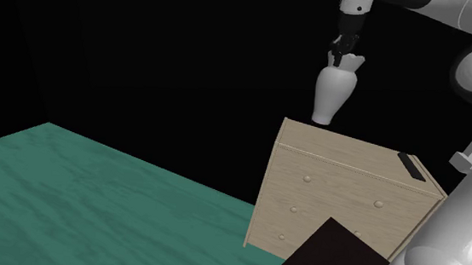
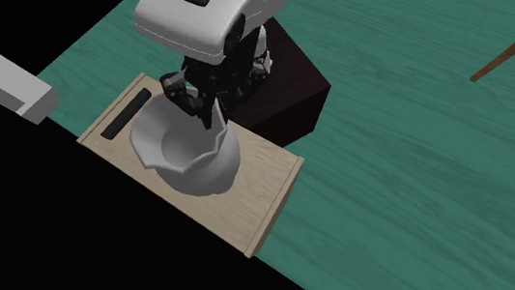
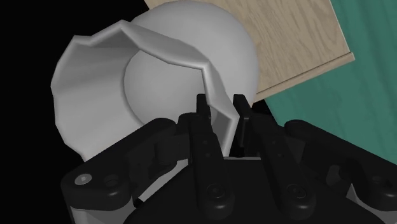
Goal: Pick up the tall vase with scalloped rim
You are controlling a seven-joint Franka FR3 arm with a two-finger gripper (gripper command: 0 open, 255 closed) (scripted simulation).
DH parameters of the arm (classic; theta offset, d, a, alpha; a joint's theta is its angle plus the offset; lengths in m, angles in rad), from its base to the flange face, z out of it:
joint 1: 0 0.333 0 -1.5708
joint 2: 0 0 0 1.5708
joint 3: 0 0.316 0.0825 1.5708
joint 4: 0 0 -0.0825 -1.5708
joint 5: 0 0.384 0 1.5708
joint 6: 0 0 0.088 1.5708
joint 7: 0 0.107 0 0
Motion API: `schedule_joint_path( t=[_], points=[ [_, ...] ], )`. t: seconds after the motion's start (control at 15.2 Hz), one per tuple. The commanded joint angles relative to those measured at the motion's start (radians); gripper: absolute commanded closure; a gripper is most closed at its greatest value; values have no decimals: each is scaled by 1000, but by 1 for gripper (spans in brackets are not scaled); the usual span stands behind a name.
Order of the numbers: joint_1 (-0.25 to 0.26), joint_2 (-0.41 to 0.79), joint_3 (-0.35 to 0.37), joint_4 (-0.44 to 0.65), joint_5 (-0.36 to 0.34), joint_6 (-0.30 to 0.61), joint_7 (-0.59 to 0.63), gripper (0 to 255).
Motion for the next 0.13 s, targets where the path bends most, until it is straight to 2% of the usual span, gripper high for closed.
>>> schedule_joint_path(
  t=[0.0,0.07],
  points=[
    [-1,15,-1,42,4,-25,-8,255],
    [-1,15,-1,42,4,-25,-8,255]
  ],
)
